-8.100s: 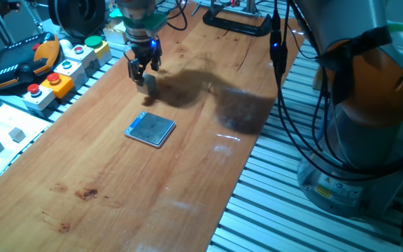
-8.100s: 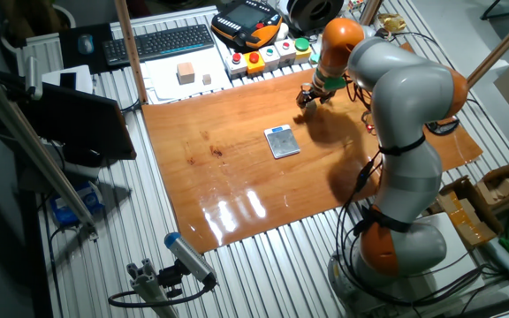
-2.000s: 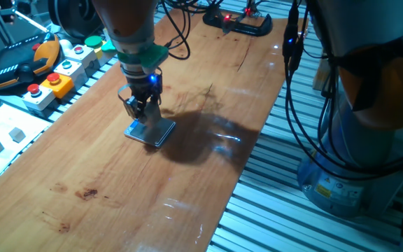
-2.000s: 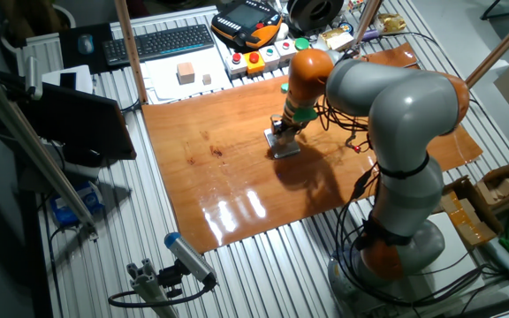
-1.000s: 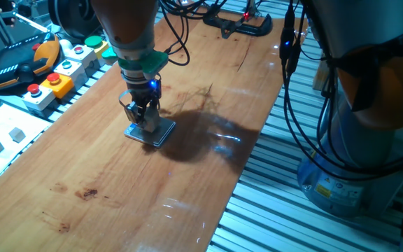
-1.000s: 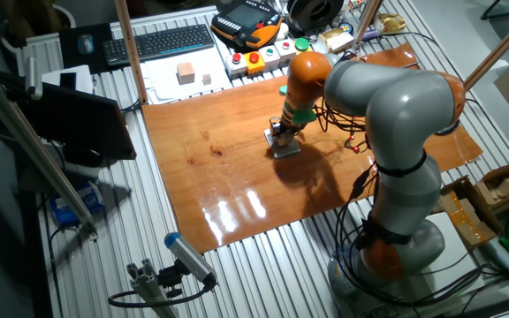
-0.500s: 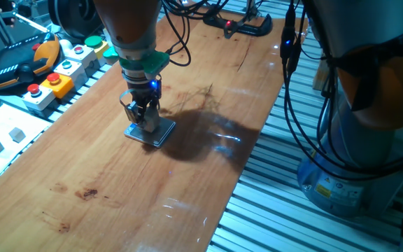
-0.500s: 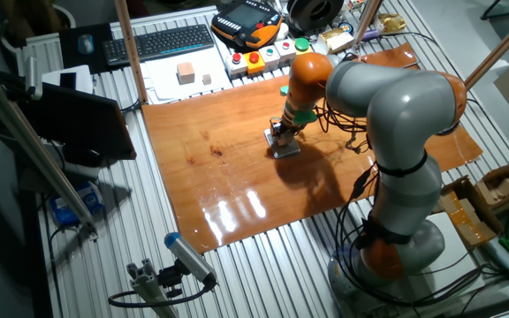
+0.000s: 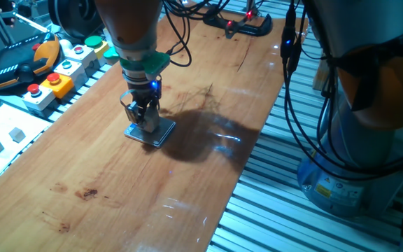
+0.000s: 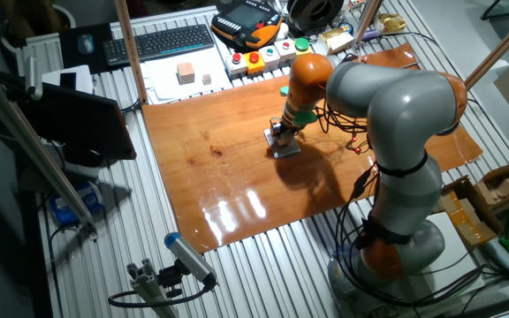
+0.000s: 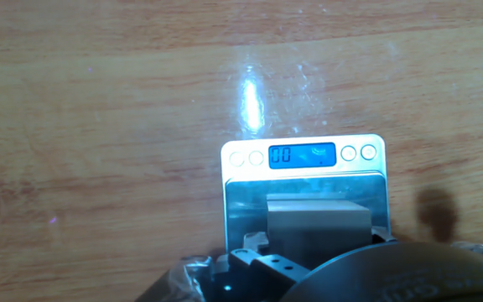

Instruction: Place the block on the scale

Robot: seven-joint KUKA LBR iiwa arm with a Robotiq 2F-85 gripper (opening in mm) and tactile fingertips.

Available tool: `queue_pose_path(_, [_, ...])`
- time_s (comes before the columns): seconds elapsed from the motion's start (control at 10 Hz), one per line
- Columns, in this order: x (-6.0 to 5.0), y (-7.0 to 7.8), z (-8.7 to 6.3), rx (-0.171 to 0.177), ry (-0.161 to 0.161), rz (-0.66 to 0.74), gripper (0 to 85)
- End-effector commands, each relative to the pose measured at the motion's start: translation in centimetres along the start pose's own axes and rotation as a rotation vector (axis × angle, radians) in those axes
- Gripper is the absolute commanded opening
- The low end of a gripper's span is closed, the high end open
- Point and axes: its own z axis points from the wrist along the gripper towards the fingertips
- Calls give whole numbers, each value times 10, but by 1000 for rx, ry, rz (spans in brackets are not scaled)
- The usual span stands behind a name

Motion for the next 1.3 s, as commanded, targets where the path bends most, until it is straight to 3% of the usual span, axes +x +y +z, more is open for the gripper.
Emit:
queue_pose_path(0.0, [0, 0, 1, 0, 0, 0, 7])
queue_pose_path(0.5, [-1, 0, 4, -2, -6, 0, 10])
queue_pose_path(0.6, [-1, 0, 4, -3, -14, 0, 87])
queue_pose_path(0.7, [-1, 0, 4, 1, -19, 4, 223])
queue_pose_path(1.2, [-1, 0, 4, 2, -31, 27, 607])
